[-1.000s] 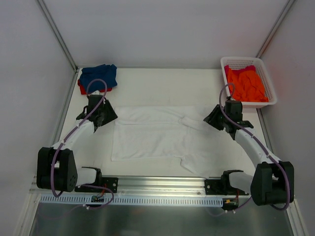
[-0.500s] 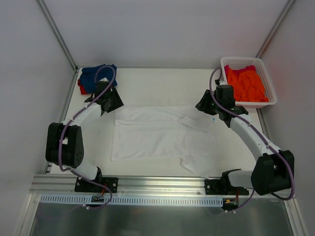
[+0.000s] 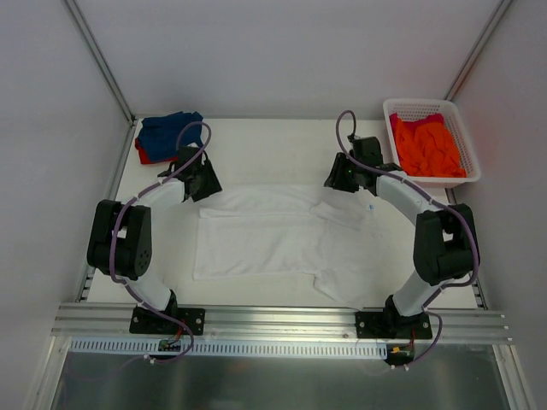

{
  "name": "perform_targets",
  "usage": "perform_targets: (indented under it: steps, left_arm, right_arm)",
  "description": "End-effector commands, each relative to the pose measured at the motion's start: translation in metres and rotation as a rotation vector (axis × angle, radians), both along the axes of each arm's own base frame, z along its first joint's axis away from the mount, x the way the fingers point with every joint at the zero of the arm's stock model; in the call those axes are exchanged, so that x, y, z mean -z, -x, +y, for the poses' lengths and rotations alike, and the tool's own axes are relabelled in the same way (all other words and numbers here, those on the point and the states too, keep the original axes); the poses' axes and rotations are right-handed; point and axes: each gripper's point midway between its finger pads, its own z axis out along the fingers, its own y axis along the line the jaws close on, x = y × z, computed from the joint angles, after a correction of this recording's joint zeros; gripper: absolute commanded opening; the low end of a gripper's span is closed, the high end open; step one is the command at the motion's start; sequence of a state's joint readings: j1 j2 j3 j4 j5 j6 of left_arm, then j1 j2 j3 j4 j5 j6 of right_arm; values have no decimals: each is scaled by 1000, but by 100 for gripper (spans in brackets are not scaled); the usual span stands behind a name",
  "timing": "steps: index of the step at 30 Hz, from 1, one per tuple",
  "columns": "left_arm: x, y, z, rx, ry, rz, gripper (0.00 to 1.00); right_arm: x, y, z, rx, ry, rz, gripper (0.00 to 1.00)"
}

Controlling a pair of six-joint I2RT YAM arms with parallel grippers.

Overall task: Fold and stack the t-shirts
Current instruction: Fold the tshirt

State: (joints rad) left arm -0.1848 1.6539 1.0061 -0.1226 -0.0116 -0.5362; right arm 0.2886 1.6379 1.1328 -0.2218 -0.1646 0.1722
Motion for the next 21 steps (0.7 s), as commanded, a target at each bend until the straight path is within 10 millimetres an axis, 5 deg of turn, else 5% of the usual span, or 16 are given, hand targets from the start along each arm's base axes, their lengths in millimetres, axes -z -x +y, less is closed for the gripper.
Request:
perform_targets:
  steps: [1, 8, 21]
  left_arm:
    - [0, 1, -5, 12, 6, -12, 49]
    - [9, 6, -2, 10, -6, 6, 49]
    - [11, 3, -3, 16, -5, 8, 48]
  right_arm:
    - [-8, -19, 16, -53, -36, -42, 38]
    - [17, -17, 25, -65, -63, 9, 36]
    - [26, 17, 41, -104, -65, 23, 34]
